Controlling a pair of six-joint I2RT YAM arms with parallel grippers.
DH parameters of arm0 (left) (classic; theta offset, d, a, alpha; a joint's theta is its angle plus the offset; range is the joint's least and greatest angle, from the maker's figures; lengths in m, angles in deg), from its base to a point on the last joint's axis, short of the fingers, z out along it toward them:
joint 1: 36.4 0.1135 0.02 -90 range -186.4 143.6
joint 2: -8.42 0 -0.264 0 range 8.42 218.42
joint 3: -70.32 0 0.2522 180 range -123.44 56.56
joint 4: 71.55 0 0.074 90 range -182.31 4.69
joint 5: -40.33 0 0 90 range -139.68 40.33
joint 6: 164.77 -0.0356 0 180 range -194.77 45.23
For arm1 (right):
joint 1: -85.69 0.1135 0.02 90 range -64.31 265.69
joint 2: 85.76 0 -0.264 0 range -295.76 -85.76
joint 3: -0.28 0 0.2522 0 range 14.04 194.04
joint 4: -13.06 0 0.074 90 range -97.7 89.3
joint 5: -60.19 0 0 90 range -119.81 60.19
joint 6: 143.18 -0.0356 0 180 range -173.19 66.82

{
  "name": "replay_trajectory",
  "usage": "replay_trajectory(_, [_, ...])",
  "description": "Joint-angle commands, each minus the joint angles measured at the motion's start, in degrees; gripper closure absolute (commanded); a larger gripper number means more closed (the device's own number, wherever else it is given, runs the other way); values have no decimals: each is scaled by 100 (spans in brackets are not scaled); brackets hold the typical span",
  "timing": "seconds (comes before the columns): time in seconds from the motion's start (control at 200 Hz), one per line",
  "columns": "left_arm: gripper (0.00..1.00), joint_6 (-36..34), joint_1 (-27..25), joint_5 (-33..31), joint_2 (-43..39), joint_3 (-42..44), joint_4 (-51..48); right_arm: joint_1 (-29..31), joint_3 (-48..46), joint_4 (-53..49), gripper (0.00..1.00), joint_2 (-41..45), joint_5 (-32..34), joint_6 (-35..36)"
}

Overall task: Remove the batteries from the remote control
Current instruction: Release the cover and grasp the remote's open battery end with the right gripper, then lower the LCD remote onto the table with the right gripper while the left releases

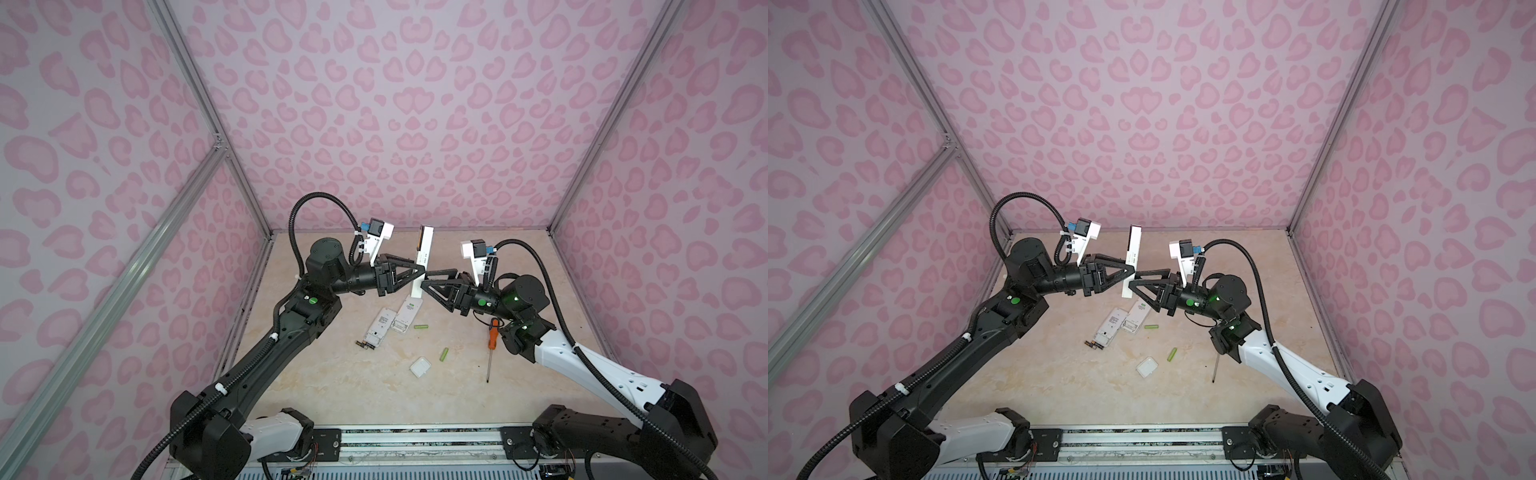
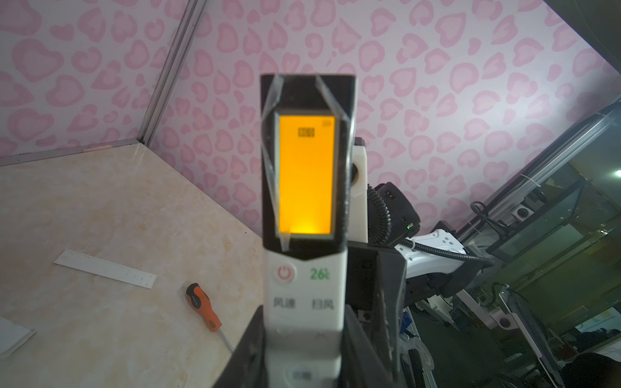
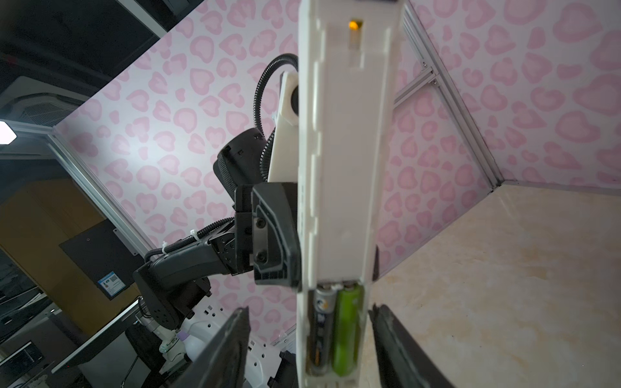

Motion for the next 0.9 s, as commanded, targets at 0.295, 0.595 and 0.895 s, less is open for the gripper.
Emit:
replay_trajectory(0.295, [96,-1,-3,75,-31,-43,289,69,178,651,40,-362,-400,-387])
replay_trajectory(0.595, [96,15,-3,152,97,-169,283,61,171,1493,64,-704,-607,-762])
replay_trajectory(0.895, [76,-39,5,-28,346,-92,166,-305,-141,1993,97,-688,-449,-1183])
